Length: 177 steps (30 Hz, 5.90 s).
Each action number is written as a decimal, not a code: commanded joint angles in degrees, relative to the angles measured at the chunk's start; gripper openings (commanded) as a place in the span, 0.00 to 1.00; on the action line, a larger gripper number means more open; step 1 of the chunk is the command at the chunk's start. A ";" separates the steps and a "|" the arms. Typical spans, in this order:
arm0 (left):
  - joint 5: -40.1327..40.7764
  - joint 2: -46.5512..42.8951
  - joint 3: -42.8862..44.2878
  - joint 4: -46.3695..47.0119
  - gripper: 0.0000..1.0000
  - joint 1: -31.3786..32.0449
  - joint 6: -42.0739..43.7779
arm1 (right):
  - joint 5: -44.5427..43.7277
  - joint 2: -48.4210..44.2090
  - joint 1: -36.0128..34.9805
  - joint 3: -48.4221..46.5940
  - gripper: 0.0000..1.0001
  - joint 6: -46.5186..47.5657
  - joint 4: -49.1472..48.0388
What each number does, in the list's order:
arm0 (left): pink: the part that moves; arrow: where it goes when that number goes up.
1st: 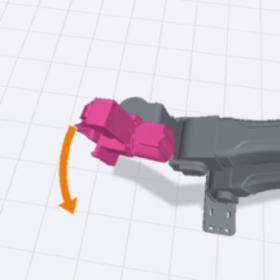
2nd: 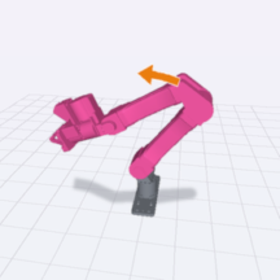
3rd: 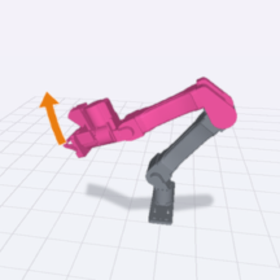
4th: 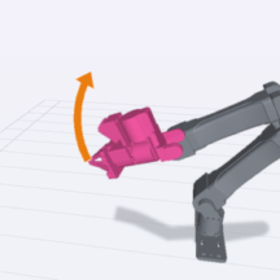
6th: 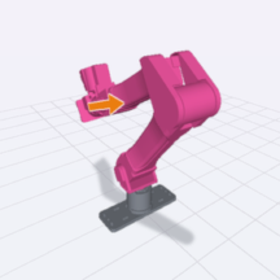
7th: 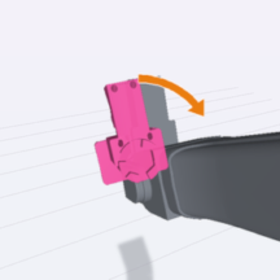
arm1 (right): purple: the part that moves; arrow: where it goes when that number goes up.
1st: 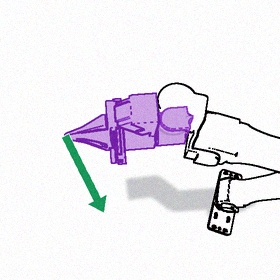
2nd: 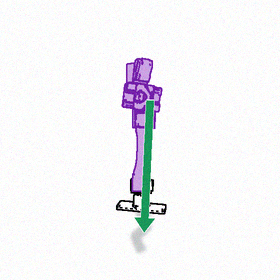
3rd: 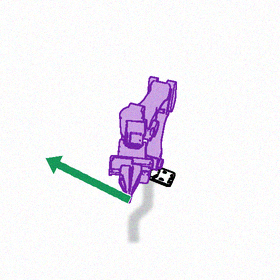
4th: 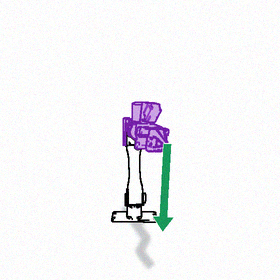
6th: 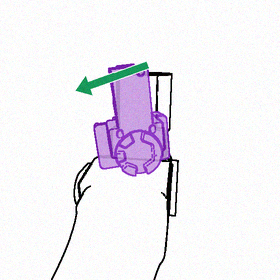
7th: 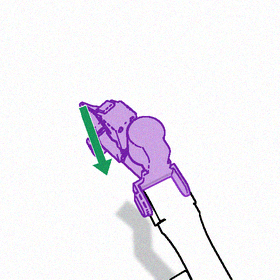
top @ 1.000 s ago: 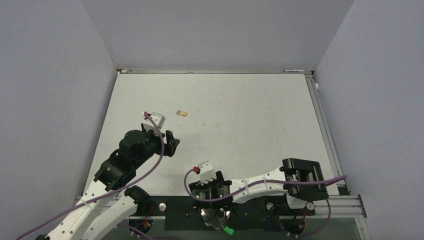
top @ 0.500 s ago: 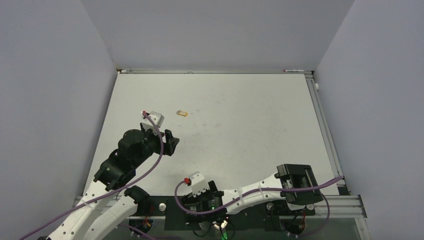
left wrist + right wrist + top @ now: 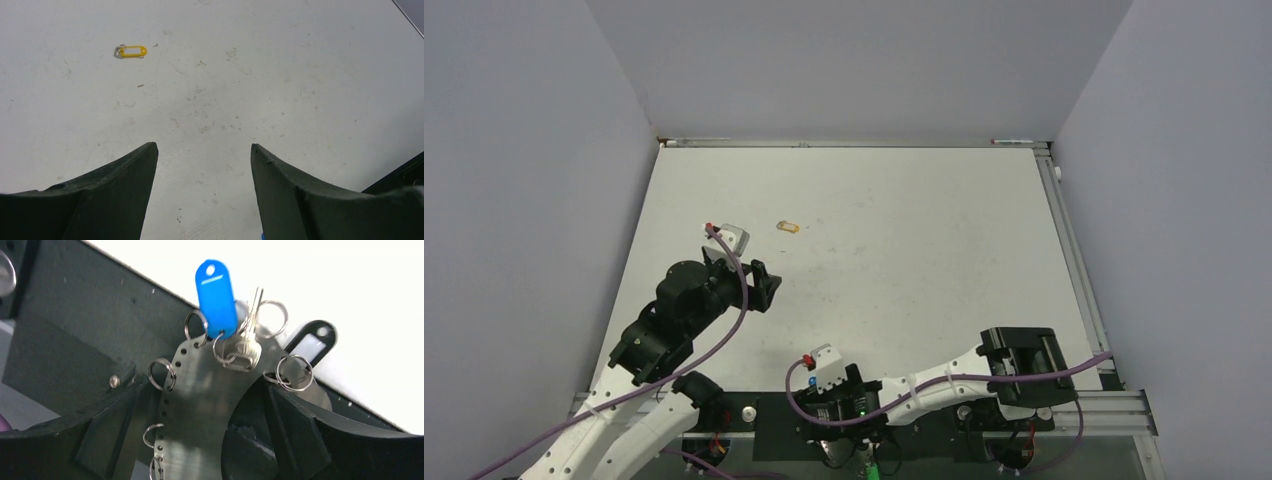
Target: Put the keys on the keyring
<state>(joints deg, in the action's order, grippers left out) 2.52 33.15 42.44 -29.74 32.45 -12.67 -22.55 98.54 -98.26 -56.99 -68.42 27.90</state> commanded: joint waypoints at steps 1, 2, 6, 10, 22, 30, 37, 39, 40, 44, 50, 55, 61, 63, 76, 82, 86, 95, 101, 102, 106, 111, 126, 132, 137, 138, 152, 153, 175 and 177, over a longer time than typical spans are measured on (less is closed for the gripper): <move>-0.83 -0.64 0.00 3.26 0.65 -0.37 0.16 | -0.26 -1.04 4.60 4.01 0.85 2.05 -6.39; -0.87 -0.63 -0.03 3.22 0.65 -0.41 0.16 | -1.08 -1.38 5.52 4.18 0.85 2.79 -6.35; -0.76 -0.64 -0.06 3.17 0.65 -0.37 0.19 | -1.95 -2.97 10.67 6.52 0.83 7.56 -9.29; -0.62 -0.84 -0.17 3.11 0.65 -0.37 0.19 | -0.81 -3.35 16.69 8.99 0.83 12.38 -13.45; -0.24 -0.89 -0.34 3.02 0.65 -0.37 0.19 | 7.27 0.91 36.85 6.08 0.81 36.95 -24.74; -0.44 -0.58 -0.42 2.94 0.66 -0.45 0.10 | 9.44 1.45 37.54 -3.20 0.82 44.43 -16.76; -2.10 0.77 -0.09 1.89 0.65 -0.45 -1.50 | 2.90 -5.25 33.23 0.63 0.82 38.88 -11.71; -4.49 2.01 -0.29 1.88 0.65 -0.45 -5.01 | 1.16 -7.54 32.11 1.94 0.80 37.63 -11.07; -6.99 2.61 -0.98 2.96 0.64 -0.45 -6.02 | 1.10 -8.92 31.85 2.84 0.78 37.59 -11.46; -9.00 6.03 -0.02 1.87 0.60 -0.38 -6.45 | 3.91 -14.08 31.67 8.13 0.70 40.27 -14.86; -5.11 9.93 -1.26 1.93 0.53 2.04 -11.26 | -3.36 -20.83 33.85 13.44 0.69 37.42 -15.17; 1.73 15.95 0.06 2.44 0.52 9.49 -14.88 | -12.52 -25.43 38.05 16.53 0.69 28.36 -10.20; 2.89 25.34 -0.58 8.27 0.45 13.56 -18.44 | -13.36 -33.83 39.55 21.39 0.69 23.61 -9.36; 2.65 28.30 0.05 9.46 0.41 14.36 -18.67 | -12.85 -35.99 39.84 22.51 0.69 23.45 -8.94; 2.40 44.42 4.55 15.21 0.33 17.73 -18.92 | -8.80 -42.55 40.44 27.92 0.67 24.57 -9.81; 2.95 49.40 6.20 15.59 0.27 18.57 -18.64 | -8.76 -43.76 40.57 28.72 0.67 25.35 -9.88; 3.97 50.40 6.21 15.32 0.24 19.11 -18.71 | -8.50 -44.88 40.69 29.45 0.67 25.44 -9.97; 3.43 52.22 3.71 18.61 0.22 19.15 -17.63 | -7.80 -45.54 40.72 30.12 0.66 25.32 -10.56; 4.25 54.81 4.14 18.84 0.22 19.16 -17.46 | -7.47 -45.43 40.69 30.26 0.66 25.14 -10.52; 4.27 55.06 4.19 18.77 0.21 19.16 -17.46 | -7.44 -45.50 40.77 30.27 0.66 25.10 -10.50; 4.97 55.31 3.94 18.21 0.20 19.28 -17.88 | -7.58 -45.78 40.75 30.57 0.66 25.02 -10.33; 5.50 53.77 3.21 17.45 0.20 19.59 -18.54 | -7.43 -45.57 40.70 30.70 0.66 25.01 -10.69; 6.71 55.78 3.07 18.19 0.17 20.30 -18.94 | -6.34 -44.44 40.77 30.57 0.65 25.01 -11.48; 7.01 56.91 2.92 19.01 0.11 20.29 -18.93 | -6.36 -44.67 40.78 30.65 0.65 25.02 -11.30; 6.89 56.64 2.41 19.99 0.01 20.35 -19.05 | -6.23 -44.67 40.75 30.54 0.65 25.01 -11.19; 6.86 56.40 2.27 20.20 0.00 20.30 -19.01 | -6.27 -44.67 40.74 30.43 0.65 25.03 -11.13; 5.71 47.96 6.44 10.87 0.00 20.31 -17.54 | -2.07 -48.02 40.69 29.99 0.65 32.78 -15.45; 4.93 47.62 6.63 10.39 0.00 20.33 -17.52 | -1.16 -48.35 40.72 30.15 0.65 33.61 -16.35; -1.04 38.58 8.82 7.59 0.00 20.16 -20.04 | -1.50 -45.07 21.96 40.41 0.60 57.16 -51.35; -1.34 37.73 8.89 7.66 0.00 20.11 -20.56 | -3.45 -44.82 20.38 41.21 0.60 59.32 -53.89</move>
<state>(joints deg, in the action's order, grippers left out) 3.07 74.06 48.03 -23.42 52.47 -31.53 -19.33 53.36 -75.53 -16.97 -15.20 -15.51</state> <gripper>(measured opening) 0.004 0.599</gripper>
